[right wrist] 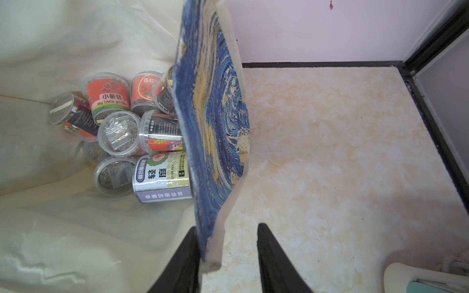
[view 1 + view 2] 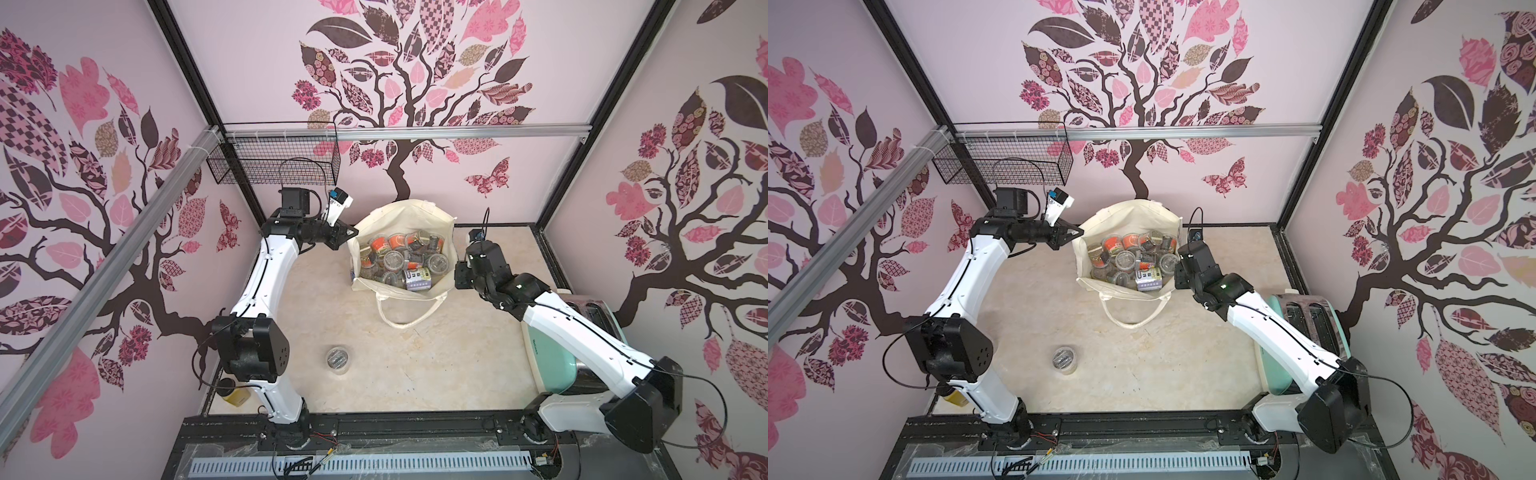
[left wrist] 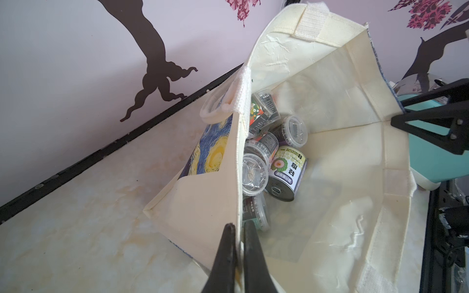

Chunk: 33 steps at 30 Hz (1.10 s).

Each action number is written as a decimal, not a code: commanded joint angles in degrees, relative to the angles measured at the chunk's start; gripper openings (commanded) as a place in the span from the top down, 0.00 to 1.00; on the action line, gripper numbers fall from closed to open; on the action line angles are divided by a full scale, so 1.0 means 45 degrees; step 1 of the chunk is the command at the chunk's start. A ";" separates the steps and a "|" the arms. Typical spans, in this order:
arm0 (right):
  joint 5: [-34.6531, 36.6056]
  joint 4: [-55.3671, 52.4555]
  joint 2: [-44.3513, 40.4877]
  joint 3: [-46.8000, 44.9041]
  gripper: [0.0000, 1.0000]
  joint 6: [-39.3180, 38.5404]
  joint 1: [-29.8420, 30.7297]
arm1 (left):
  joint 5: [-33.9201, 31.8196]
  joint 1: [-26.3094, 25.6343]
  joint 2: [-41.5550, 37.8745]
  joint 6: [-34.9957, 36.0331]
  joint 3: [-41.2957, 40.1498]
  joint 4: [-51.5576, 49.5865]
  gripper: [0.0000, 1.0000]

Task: Take out the seed jars from the canvas bag
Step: Adjust the canvas bag at the center of the board, then pick up the seed jar from the canvas bag.

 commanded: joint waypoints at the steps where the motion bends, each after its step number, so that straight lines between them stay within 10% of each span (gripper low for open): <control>1: -0.0601 -0.0772 -0.0617 0.1042 0.57 0.0075 -0.0038 | 0.0627 0.0030 -0.0781 0.0400 -0.0512 -0.0569 1.00; 18: -0.2762 -0.1364 0.2259 0.3455 0.38 0.1468 0.2528 | 0.1764 0.0028 -0.1873 0.0989 -0.1831 -0.2374 1.00; 33: -0.0333 -0.0486 0.4855 0.1748 0.00 0.2879 0.2882 | 0.1653 0.0038 -0.2152 0.0525 -0.2242 -0.2794 1.00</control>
